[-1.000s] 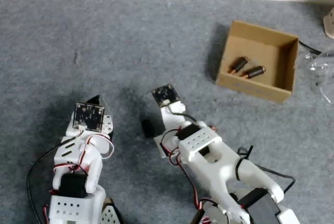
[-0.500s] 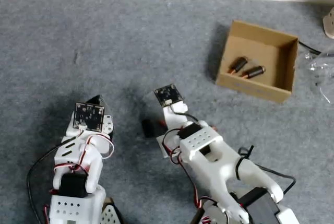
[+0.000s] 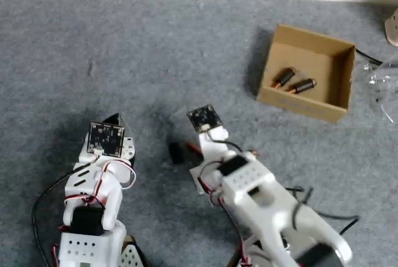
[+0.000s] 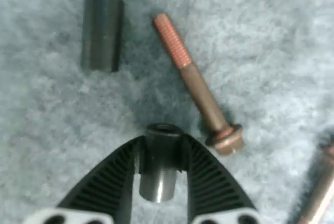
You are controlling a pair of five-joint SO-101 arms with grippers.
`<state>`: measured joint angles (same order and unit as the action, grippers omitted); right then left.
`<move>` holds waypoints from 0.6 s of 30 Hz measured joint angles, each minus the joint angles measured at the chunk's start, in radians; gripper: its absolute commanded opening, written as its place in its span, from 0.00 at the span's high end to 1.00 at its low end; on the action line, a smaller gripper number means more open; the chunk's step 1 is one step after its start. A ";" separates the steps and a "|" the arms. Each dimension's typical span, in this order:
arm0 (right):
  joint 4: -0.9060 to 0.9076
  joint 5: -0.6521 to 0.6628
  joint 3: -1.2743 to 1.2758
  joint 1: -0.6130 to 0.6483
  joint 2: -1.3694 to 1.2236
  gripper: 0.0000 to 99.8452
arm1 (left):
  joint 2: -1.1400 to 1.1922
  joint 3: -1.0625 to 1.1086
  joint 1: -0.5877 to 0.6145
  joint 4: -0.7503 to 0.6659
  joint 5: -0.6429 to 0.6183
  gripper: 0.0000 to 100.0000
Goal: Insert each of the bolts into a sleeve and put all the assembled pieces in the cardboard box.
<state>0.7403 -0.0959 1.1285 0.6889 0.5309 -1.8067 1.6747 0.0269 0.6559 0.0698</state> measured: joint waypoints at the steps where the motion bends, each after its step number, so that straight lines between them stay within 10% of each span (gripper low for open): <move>1: 0.002 0.000 0.028 0.000 0.055 1.00 | 0.000 0.000 0.000 0.000 0.000 0.99; 18: 0.015 0.000 0.385 -0.239 0.973 1.00 | 0.000 0.000 0.000 0.000 0.000 0.99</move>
<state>0.7557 -0.0959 1.5136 0.4496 1.5037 -1.8067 1.6747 0.0269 0.6559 0.0698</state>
